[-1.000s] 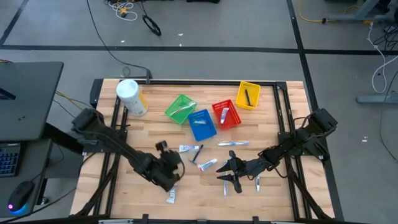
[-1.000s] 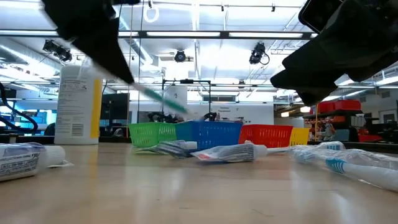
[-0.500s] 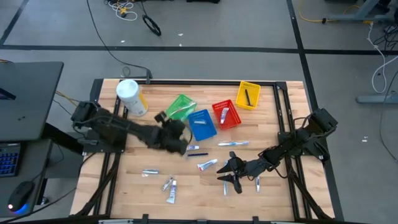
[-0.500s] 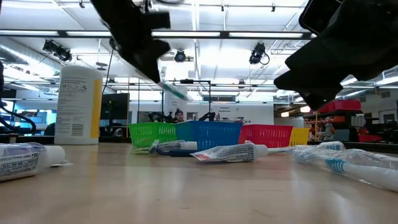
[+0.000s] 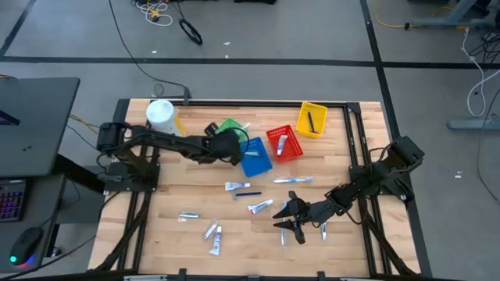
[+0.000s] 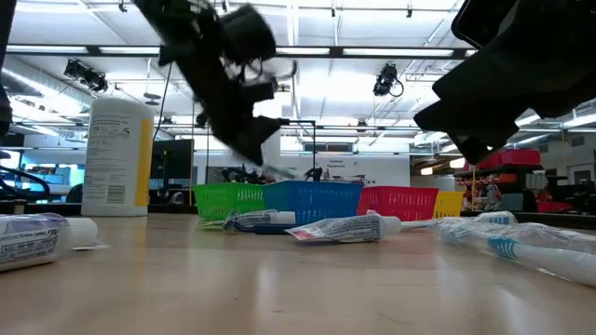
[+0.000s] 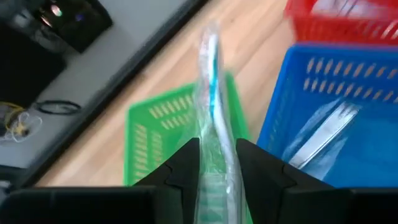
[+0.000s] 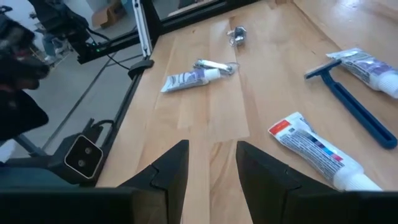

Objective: Pick & Place Travel size toiletries
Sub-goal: Put the green toothbrush into the green bin, then put the left nail clipper into the blue bin

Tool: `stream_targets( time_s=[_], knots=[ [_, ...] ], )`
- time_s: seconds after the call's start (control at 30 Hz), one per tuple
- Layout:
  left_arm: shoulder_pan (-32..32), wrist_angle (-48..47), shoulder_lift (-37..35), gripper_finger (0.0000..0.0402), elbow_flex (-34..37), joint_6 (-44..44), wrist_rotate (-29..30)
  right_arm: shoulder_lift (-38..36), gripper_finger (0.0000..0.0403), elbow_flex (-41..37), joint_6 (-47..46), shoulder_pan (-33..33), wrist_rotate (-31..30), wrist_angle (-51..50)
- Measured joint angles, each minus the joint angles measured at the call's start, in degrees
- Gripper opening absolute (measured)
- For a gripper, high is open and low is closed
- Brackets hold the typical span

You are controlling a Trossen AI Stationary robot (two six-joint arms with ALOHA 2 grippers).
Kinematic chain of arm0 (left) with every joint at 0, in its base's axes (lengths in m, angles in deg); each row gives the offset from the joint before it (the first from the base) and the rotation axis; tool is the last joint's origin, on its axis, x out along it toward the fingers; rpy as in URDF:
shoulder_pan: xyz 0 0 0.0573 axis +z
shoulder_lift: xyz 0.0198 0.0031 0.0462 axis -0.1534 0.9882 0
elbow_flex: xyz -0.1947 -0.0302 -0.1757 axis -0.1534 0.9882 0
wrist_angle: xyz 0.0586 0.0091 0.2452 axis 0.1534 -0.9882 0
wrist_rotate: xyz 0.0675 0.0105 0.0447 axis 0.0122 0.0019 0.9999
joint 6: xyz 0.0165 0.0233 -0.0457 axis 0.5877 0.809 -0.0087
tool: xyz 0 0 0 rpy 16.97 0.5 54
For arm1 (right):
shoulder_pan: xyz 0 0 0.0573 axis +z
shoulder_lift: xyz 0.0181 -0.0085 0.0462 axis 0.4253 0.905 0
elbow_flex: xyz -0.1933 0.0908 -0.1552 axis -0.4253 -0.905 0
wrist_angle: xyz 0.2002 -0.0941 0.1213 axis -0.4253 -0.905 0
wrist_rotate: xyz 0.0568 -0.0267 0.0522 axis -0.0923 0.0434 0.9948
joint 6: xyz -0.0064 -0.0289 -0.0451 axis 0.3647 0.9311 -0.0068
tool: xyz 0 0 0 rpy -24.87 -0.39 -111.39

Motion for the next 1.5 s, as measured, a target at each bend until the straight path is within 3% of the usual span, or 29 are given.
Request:
stream_targets(
  time_s=[0.37, 0.6, 0.87, 1.0, 1.2, 1.37, 1.5],
  knots=[
    [6.81, 4.42, 0.03, 0.0105, 8.71, 3.73, -7.59, 0.0, 0.0144, 0.0, 6.43, -1.13, -0.21, 0.06],
    [8.02, 8.17, 0.03, 0.0116, 9.89, 8.9, -10.17, 0.0, 0.0146, 0.0, 15.07, -5.73, -8.97, -0.75],
    [7.98, 9.07, 0.03, 0.0129, 9.86, 13.74, -10.42, 0.0, 0.0188, 0.0, 17.99, -15.21, 5.1, -1.38],
    [8.53, 9.02, 0.03, 0.0157, 9.86, 15.29, -11.85, 0.0, 0.021, -0.01, 20.13, -17.97, 6.36, -1.43],
    [8.53, 6.85, -1.13, 0.0193, 8.69, 15.43, -8.58, 0.0, 0.0213, 0.0, 23.33, -21.19, 6.57, -1.64],
    [7.21, 1.84, -5.95, 0.0196, 6.72, 15.53, -11.5, 0.0, 0.0213, -0.02, 24.69, -24.25, 7.4, -3.46],
    [5.99, -1.87, -12.0, 0.0193, 6.54, 14.68, -11.44, 0.0, 0.0213, -0.01, 24.04, -27.34, 12.44, -5.82]
  ],
)
